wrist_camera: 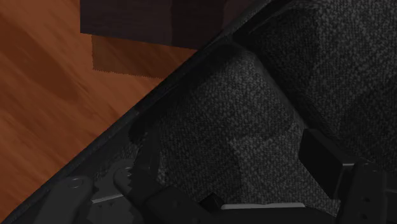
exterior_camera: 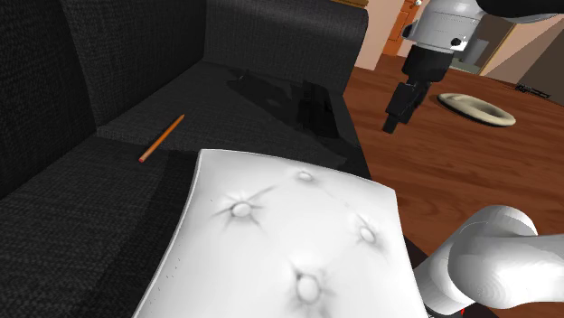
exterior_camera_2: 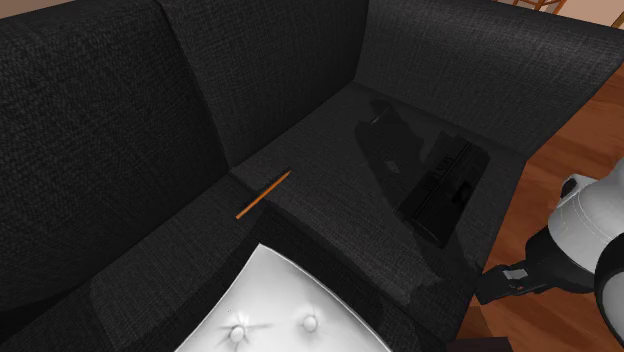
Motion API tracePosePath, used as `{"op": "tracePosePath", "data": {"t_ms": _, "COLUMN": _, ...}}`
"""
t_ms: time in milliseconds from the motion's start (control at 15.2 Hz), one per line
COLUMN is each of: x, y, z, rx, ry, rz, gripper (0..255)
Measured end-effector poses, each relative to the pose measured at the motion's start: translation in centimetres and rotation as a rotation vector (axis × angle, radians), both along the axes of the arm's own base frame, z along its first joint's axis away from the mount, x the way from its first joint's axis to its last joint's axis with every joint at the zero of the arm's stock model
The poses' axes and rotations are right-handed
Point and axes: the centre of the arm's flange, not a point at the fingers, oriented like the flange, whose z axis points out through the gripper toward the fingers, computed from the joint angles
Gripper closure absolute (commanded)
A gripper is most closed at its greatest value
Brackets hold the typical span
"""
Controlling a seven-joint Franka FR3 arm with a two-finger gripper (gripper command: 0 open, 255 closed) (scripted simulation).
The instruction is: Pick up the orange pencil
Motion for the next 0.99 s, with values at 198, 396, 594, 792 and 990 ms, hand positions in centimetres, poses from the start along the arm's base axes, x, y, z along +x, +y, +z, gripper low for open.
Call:
{"op": "tracePosePath", "data": {"t_ms": 198, "x": 0.4, "y": 1.6, "z": 0.0, "rx": -0.001, "ry": -0.007, "rz": -0.025, "gripper": 0}}
{"op": "tracePosePath", "data": {"t_ms": 396, "x": 1.3, "y": 4.9, "z": -0.6, "rx": -0.003, "ry": -0.023, "rz": -0.086, "gripper": 0}}
{"op": "tracePosePath", "data": {"t_ms": 594, "x": 3.0, "y": 8.4, "z": -1.4, "rx": -0.004, "ry": -0.041, "rz": -0.153, "gripper": 0}}
{"op": "tracePosePath", "data": {"t_ms": 792, "x": 4.1, "y": 11.8, "z": -1.9, "rx": -0.005, "ry": -0.059, "rz": -0.22, "gripper": 0}}
{"op": "tracePosePath", "data": {"t_ms": 990, "x": 5.8, "y": 15.1, "z": -2.0, "rx": -0.007, "ry": -0.078, "rz": -0.288, "gripper": 0}}
